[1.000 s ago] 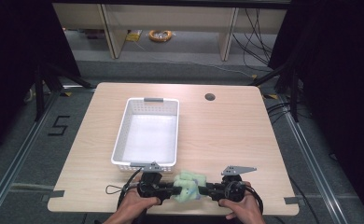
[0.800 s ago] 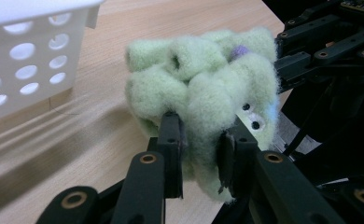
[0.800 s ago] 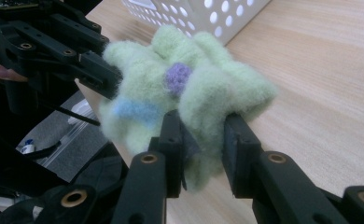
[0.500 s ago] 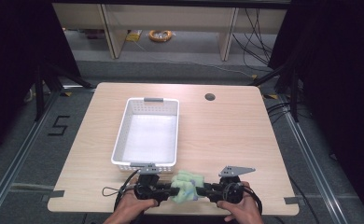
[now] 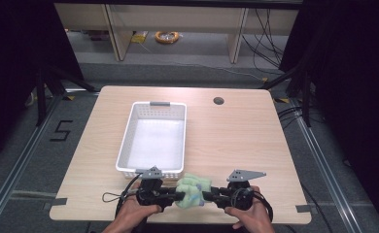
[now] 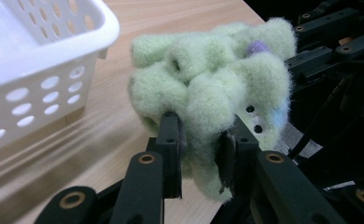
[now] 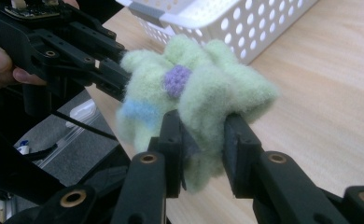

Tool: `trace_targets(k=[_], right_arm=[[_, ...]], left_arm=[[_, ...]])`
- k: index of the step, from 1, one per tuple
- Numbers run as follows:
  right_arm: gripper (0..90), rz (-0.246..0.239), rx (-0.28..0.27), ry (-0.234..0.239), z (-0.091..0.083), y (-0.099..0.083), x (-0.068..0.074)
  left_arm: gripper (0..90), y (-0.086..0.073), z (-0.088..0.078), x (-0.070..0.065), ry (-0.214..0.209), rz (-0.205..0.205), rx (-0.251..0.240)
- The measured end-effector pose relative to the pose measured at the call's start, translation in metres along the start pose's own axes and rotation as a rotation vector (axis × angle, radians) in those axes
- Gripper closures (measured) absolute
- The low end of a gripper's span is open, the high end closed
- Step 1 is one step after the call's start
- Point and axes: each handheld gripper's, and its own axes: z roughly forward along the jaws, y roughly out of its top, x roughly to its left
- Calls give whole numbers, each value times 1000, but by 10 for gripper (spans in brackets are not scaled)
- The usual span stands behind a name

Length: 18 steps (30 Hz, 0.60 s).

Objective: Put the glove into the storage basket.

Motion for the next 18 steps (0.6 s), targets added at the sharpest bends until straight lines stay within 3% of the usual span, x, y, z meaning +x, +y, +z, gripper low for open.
trace_targets(k=[1,2,6,7,12,17,18], right_arm=[[717,26,3,1,-1,2,2],[717,1,-12,2,0,3,1],[717,8,-9,9,-2,13,6],[717,-14,-17,12,-2,18,5],[716,-16,-28,13,-1,37,6],[716,3,-28,15,3,51,6],[716,-30,-34,12,4,55,4]], left_arm=[[714,1,-1,0,5,0,-4],[714,3,-2,0,9,7,-3],[714,12,-11,1,17,7,-9],[714,14,-12,1,11,4,-16],[714,30,-23,4,44,25,-17],[714,41,-31,10,50,9,-19],[714,43,-33,11,50,8,-20]])
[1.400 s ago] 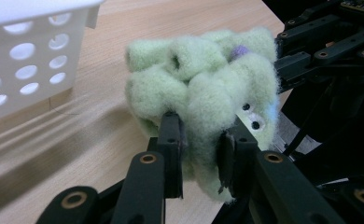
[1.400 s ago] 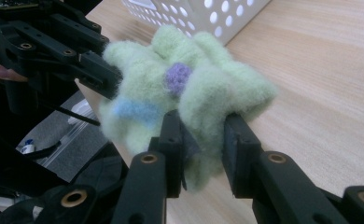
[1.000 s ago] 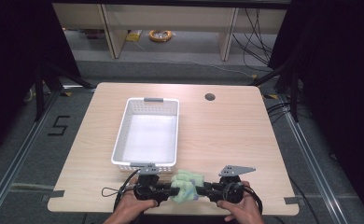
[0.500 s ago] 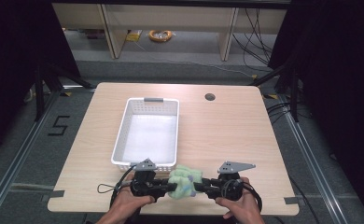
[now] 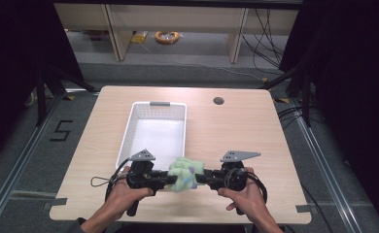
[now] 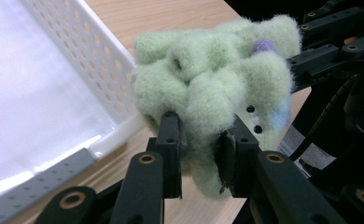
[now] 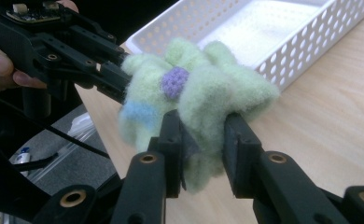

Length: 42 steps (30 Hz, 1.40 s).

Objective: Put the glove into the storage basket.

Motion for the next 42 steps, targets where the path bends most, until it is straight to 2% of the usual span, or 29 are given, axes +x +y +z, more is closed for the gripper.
trace_targets(k=[1,2,3,4,5,6,7,10,12,13,16,17,19,22,23,24,26,28,29,30,34,35,36,37,38,39,40,42], right_arm=[[716,9,7,5,1,3,2],[716,-13,5,1,2,6,1],[716,-8,9,-5,2,9,2],[717,17,18,-1,3,11,5],[716,-19,11,-7,5,15,2],[717,3,15,0,6,18,4],[716,-9,16,-4,6,20,3],[717,0,19,-7,8,28,4],[717,-43,7,-15,10,34,2],[717,1,29,-17,10,37,5],[717,-8,21,-5,13,44,4],[717,-2,28,-18,13,47,5],[717,-22,23,-12,16,53,3],[717,-12,30,-21,20,59,3],[717,-7,34,-10,22,62,3],[717,-19,31,-20,25,65,2],[717,-19,36,-25,29,69,1],[717,-9,40,-23,35,73,1],[717,-4,38,-10,38,75,1],[717,-20,44,-22,41,77,0],[717,-7,61,-18,54,84,0],[717,-17,60,-16,58,85,-1],[717,10,73,-16,61,86,1],[717,-2,71,-22,64,87,-1],[717,22,81,-19,69,87,0],[717,3,79,-20,73,88,-2],[717,5,81,-15,76,88,-3],[717,-4,96,-34,85,89,-4]], left_arm=[[714,2,-1,1,3,-4,-3],[714,4,-3,2,14,1,-3],[714,5,-4,2,18,2,-4],[714,7,-5,4,22,0,-1],[714,8,-7,5,24,-4,-2],[714,9,-8,6,20,-8,-5],[714,11,-9,7,23,-11,-10],[714,16,-13,11,26,-12,-13],[714,21,-16,15,22,-17,-17],[712,23,-17,15,25,-21,-26],[712,28,-20,21,25,-22,-14],[712,29,-20,22,28,-28,-17],[712,34,-22,25,44,-31,-19],[711,39,-24,31,39,-34,-10],[712,41,-25,35,47,-44,-14],[711,43,-26,39,35,-47,-6],[711,44,-26,45,48,-59,-14],[711,45,-28,50,46,-67,-3],[711,46,-29,53,50,-67,3],[711,46,-29,56,56,-76,5],[711,48,-32,67,76,-88,16],[711,47,-32,70,83,-94,20],[710,47,-32,72,84,-99,19],[710,46,-33,76,89,-102,26],[710,45,-33,79,91,-113,25],[710,45,-33,81,98,-116,27],[710,44,-32,85,98,-122,38],[710,42,-31,91,105,-134,52]])
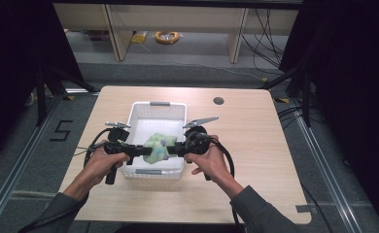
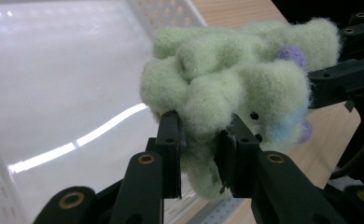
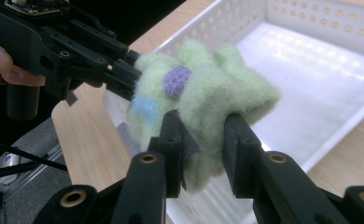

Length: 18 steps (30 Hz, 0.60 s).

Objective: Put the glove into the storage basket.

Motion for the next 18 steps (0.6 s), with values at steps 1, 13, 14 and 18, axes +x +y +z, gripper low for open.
trace_targets(k=[1,13,14,18], right_arm=[[717,13,7,3,3,0,1],[714,33,81,-27,40,0,-5],[714,32,86,-28,43,-1,-5],[706,46,127,-25,51,-1,-7]], left_arm=[[710,-1,1,3,4,-2,7],[706,-7,13,26,71,-12,98],[705,-8,14,26,79,-17,103],[705,-10,17,31,97,-15,126]])
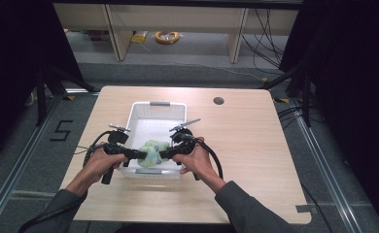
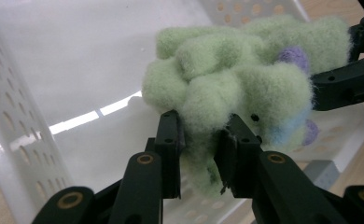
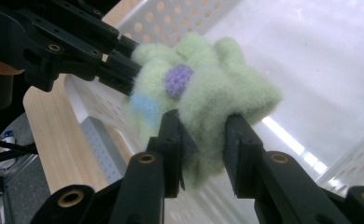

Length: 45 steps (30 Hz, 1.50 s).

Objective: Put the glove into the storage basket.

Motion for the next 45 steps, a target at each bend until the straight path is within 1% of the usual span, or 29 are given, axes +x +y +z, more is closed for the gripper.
trace_targets(k=[1,2,3,4,6,7,8,10,11,12,13,14,15,16,18,20,22,24,26,27,28,29,33,40,41,42,43,44,45], right_arm=[[702,10,9,1,2,0,0],[701,0,15,-4,4,1,-1],[698,-7,23,-7,6,1,-2],[697,21,51,-15,7,1,0],[692,3,57,-26,11,1,-1],[691,26,75,-21,12,2,-1],[690,21,76,-27,13,2,-1],[684,8,80,-24,15,2,-2],[680,18,95,-38,16,2,-3],[677,6,97,-29,18,2,-3],[671,12,110,-36,20,2,-3],[666,5,111,-32,21,2,-4],[656,0,118,-45,22,2,-3],[646,1,122,-41,22,2,-3],[626,-3,151,-35,25,1,-3],[616,-7,162,-46,25,1,-1],[590,-16,165,-50,26,1,-1],[543,-17,167,-64,24,2,-1],[525,-44,174,-81,22,3,0],[516,-38,180,-75,20,3,2],[513,-45,174,-78,18,4,2],[506,-47,168,-76,15,5,3],[499,-58,159,-86,5,7,4],[494,-63,130,-88,-7,8,0],[491,-62,130,-69,-9,8,-1],[488,-59,124,-69,-10,7,-1],[487,-73,114,-81,-13,7,-1],[485,-53,122,-83,-14,7,0],[485,-81,101,-75,-16,7,-2]], left_arm=[[704,0,2,1,5,7,11],[704,-1,2,2,8,18,29],[704,-1,3,2,9,18,27],[704,-1,4,1,19,16,19],[704,-1,6,2,24,17,29],[704,-1,7,3,27,21,38],[703,-1,8,4,31,35,54],[702,-1,9,5,29,29,59],[702,-1,10,6,22,24,59],[701,-1,10,6,34,23,60],[701,-1,10,6,36,21,59],[701,-2,11,7,38,22,60],[701,-2,11,7,41,23,60],[704,-2,10,7,41,29,67],[703,-2,11,7,37,20,57],[695,-2,10,6,39,26,58],[683,-1,10,4,54,33,59],[671,0,9,4,48,34,54],[656,1,9,3,62,35,44],[651,1,9,2,62,28,38],[645,2,7,3,62,38,47],[622,3,6,3,66,35,39],[604,4,3,1,80,34,14],[570,6,-2,-3,84,31,-28],[551,7,-3,-4,81,27,-29],[548,7,-5,-5,83,33,-38],[548,7,-5,-5,80,31,-42],[545,7,-7,-6,75,31,-45],[538,8,-9,-6,72,33,-45]])
